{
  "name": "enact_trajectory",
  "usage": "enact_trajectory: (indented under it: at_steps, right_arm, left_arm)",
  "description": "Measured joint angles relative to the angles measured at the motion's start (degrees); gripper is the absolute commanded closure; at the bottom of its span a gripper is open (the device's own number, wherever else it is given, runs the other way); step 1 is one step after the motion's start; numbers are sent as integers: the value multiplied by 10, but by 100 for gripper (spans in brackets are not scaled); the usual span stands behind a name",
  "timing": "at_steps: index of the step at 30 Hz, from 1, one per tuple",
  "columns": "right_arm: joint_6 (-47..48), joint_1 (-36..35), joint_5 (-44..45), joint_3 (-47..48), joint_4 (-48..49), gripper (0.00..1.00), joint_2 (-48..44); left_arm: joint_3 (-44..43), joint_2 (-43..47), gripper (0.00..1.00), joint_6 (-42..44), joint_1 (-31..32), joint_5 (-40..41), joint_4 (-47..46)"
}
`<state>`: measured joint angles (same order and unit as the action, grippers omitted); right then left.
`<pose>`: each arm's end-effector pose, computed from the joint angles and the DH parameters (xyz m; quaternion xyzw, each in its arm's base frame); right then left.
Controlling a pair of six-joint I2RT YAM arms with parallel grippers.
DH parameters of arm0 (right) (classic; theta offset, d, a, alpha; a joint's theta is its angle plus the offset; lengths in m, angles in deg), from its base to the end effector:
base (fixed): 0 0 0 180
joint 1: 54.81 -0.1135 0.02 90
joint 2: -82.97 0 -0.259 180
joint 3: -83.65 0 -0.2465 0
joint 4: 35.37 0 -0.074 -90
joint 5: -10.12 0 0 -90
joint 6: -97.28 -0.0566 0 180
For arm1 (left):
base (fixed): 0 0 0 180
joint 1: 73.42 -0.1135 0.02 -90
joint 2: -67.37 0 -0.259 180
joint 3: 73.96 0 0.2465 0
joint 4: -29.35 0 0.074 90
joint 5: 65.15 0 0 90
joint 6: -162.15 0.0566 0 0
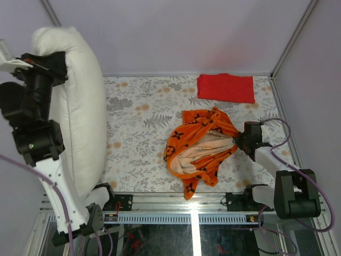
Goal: Remove the pillowcase from the pillow
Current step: Remove the pillow from the pillowcase, then place the pillow at the center of the board.
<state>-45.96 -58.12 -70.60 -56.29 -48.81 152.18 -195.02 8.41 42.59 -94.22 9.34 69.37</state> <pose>0.2391 0.0047 0.1477 0.4147 0.8136 0.1246 0.3880 0.1184 0.0288 0.6016 -0.1342 0.5485 -0.1379 0.8137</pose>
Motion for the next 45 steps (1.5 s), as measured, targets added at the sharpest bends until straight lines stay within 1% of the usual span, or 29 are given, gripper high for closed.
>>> enact_trajectory:
  at_steps: [2,3,4,5,8,10,14,20,25,29,32,35,36,37,38,39,40,43,45]
  right_arm:
    - [2,0,-2,0,0,99,0]
    - [2,0,-3,0,0,99,0]
    - [3,0,-4,0,0,99,0]
    - [4,0,-4,0,0,99,0]
    - [6,0,-5,0,0,99,0]
    - [9,0,-5,0,0,99,0]
    - [12,0,-5,0,0,99,0]
    - [15,0,-8,0,2,100,3]
    - [17,0,-14,0,12,100,16]
    - [17,0,-19,0,16,100,19]
    - [21,0,-23,0,17,100,19]
    - [25,0,-25,0,18,100,19]
    - [27,0,-26,0,19,100,19]
    - [28,0,-27,0,19,100,19]
    - [29,0,-28,0,20,100,19]
    - [31,0,-29,0,21,100,21]
    - [32,0,-30,0,23,100,23]
    - [36,0,-35,1,30,100,33]
    - [38,0,-39,1,34,100,35]
  left_arm:
    - [96,-4,100,-2,7,-12,-46]
    - [163,-18,100,-1,16,-9,-66]
    - [177,-24,100,-1,23,-7,-68]
    - [211,-46,100,5,40,8,-77]
    - [268,-135,100,18,101,61,-109]
    - [295,-183,100,20,132,79,-129]
    - [355,-205,100,19,164,111,-154]
    - [380,-204,100,29,210,190,-193]
    - [383,-216,100,40,245,251,-205]
    - [363,-269,100,53,264,284,-215]
    - [358,-311,100,68,267,299,-240]
    - [349,-342,100,93,268,331,-264]
    - [344,-348,94,99,267,339,-266]
    - [338,-352,76,102,265,347,-268]
    - [335,-354,52,103,261,351,-269]
    - [334,-353,11,101,255,355,-269]
    - [334,-351,1,100,249,358,-269]
    - [337,-326,0,81,223,363,-268]
    - [346,-287,0,80,213,347,-261]
